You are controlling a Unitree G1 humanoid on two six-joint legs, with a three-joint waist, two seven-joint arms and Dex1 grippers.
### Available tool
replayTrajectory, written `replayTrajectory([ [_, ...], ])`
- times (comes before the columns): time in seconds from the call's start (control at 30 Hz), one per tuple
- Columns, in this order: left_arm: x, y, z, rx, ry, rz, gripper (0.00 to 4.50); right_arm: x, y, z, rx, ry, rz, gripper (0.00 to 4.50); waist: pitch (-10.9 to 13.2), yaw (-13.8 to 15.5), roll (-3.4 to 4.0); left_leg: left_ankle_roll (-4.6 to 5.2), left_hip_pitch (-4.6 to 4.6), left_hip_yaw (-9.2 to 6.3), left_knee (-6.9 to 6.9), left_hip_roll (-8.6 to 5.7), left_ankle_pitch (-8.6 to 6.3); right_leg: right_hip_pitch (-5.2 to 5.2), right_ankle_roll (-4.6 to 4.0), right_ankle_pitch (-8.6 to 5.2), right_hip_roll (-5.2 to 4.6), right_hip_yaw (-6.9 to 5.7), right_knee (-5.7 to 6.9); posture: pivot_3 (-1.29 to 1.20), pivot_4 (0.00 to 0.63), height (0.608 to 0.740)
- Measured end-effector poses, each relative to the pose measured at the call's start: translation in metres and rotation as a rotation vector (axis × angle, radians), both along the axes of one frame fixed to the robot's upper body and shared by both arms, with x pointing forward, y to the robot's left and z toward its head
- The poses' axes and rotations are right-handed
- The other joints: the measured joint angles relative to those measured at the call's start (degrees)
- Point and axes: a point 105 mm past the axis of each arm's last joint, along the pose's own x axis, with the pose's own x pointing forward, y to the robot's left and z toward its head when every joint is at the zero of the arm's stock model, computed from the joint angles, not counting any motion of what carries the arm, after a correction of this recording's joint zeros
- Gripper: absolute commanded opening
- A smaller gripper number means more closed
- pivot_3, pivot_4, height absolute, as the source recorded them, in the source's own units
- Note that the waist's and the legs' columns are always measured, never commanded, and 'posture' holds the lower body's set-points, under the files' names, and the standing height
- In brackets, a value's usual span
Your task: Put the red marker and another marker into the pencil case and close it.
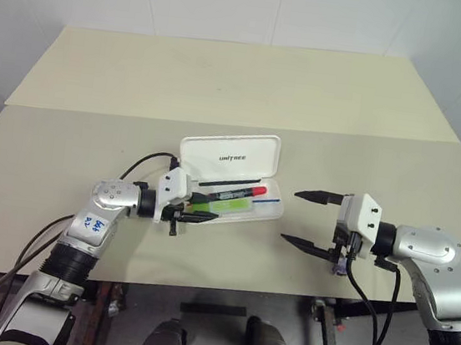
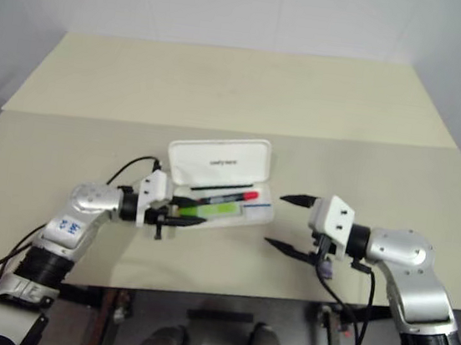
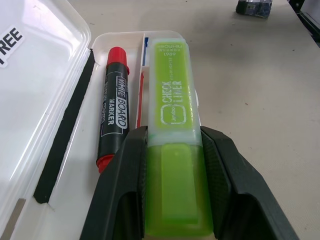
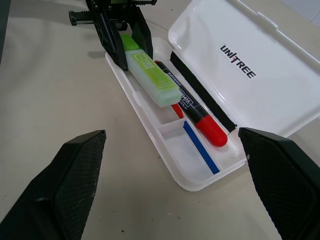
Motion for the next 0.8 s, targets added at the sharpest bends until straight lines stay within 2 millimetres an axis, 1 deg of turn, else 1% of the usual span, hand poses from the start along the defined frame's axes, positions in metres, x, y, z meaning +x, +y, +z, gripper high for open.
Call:
replayTrajectory([
  [0.07, 0.001, -0.001, 0.0, -0.005, -0.002, 0.008, 2.42, 0.0, 0.0, 0.001, 0.005, 0.0, 0.0, 4.5, 0.0, 0.0, 0.0, 0.0, 0.0, 0.0, 0.0, 0.0, 0.0, 0.0, 0.0, 0.0, 0.0, 0.0, 0.0, 0.0, 0.15, 0.74],
  [0.27, 0.001, -0.004, -0.002, -0.004, 0.007, 0.011, 4.48, -0.002, 0.004, 0.004, 0.013, -0.002, 0.005, 4.5, 0.0, 0.0, -0.01, 0.0, -0.02, 0.0, 0.0, 0.0, 0.0, 0.0, 0.0, 0.0, 0.0, 0.0, -0.03, 0.0, 0.15, 0.74],
  [0.4, -0.002, -0.005, -0.003, -0.004, 0.013, 0.004, 4.48, -0.002, 0.005, 0.006, 0.013, 0.002, 0.001, 4.5, 0.0, 0.0, -0.01, 0.0, -0.01, 0.0, 0.0, 0.0, 0.0, 0.0, 0.0, 0.0, 0.0, 0.0, -0.03, 0.0, 0.15, 0.74],
  [0.47, -0.007, -0.006, -0.003, -0.008, 0.014, -0.017, 4.48, -0.002, 0.005, 0.007, 0.015, 0.009, -0.001, 4.5, 0.0, 0.0, -0.01, 0.0, -0.02, 0.0, 0.0, 0.0, 0.0, 0.0, 0.0, 0.0, 0.0, 0.0, -0.03, 0.0, 0.15, 0.74],
  [0.6, -0.015, -0.011, 0.006, -0.039, -0.003, -0.062, 4.48, -0.002, 0.005, 0.007, 0.021, 0.015, 0.001, 4.5, 0.0, 0.0, -0.01, 0.0, -0.02, 0.0, 0.0, 0.0, 0.0, 0.0, 0.0, 0.0, 0.0, 0.0, -0.03, 0.0, 0.15, 0.74],
  [0.8, -0.032, -0.006, 0.022, -0.103, -0.028, -0.117, 4.48, -0.007, -0.001, 0.002, 0.013, 0.066, -0.017, 4.5, 0.0, 0.0, -0.02, 0.03, -0.03, 0.0, -0.02, 0.01, -0.02, 0.0, 0.0, 0.0, 0.0, 0.0, -0.06, 0.0, 0.15, 0.74],
])
